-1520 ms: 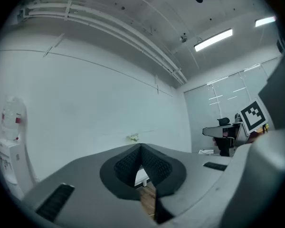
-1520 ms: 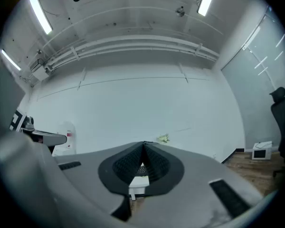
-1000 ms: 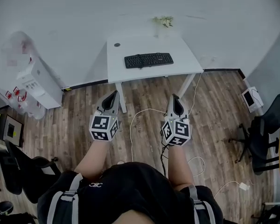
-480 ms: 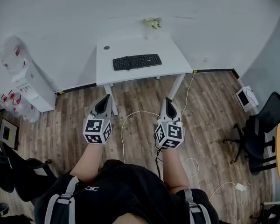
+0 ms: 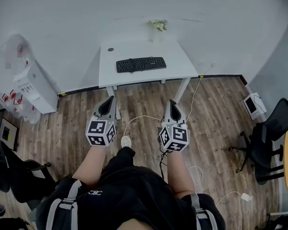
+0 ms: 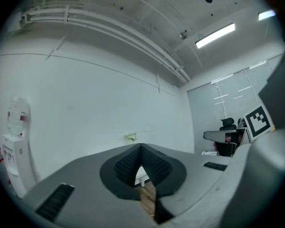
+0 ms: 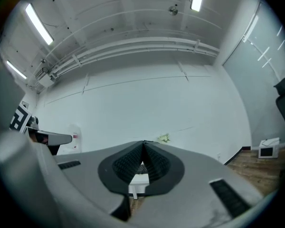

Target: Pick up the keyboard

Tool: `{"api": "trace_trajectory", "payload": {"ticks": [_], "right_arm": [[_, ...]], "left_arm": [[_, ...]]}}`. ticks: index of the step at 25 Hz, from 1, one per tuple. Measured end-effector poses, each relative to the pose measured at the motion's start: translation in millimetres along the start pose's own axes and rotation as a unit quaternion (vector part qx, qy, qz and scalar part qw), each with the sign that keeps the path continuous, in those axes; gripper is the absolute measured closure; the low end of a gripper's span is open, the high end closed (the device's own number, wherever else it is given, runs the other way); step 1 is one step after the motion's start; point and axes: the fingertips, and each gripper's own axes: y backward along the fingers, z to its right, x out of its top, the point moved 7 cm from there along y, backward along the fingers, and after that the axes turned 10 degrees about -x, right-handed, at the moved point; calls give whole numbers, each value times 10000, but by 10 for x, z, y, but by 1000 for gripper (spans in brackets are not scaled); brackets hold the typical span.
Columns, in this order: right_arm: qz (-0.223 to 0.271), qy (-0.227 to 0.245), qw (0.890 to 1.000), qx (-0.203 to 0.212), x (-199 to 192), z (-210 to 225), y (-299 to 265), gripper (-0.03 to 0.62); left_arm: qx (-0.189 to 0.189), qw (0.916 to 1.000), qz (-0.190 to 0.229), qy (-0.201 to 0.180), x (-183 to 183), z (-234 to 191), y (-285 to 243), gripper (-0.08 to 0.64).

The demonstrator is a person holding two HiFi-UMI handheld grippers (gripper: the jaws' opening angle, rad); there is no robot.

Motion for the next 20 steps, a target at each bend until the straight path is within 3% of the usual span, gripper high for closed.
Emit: {"api": "trace_trajectory", "payload": {"ticks": [5, 10, 20], "right_arm": [[137, 82, 9999, 30, -75, 27, -156, 589], [155, 188, 9997, 68, -188, 51, -448, 589], [7, 60, 10000, -12, -380, 321, -1595, 589]], "left_arm": [[-14, 9998, 161, -85, -107, -57, -177, 561], [-158, 9997, 92, 180, -402, -178, -540, 560], [-96, 9998, 93, 174, -479, -737, -1554, 561]]}}
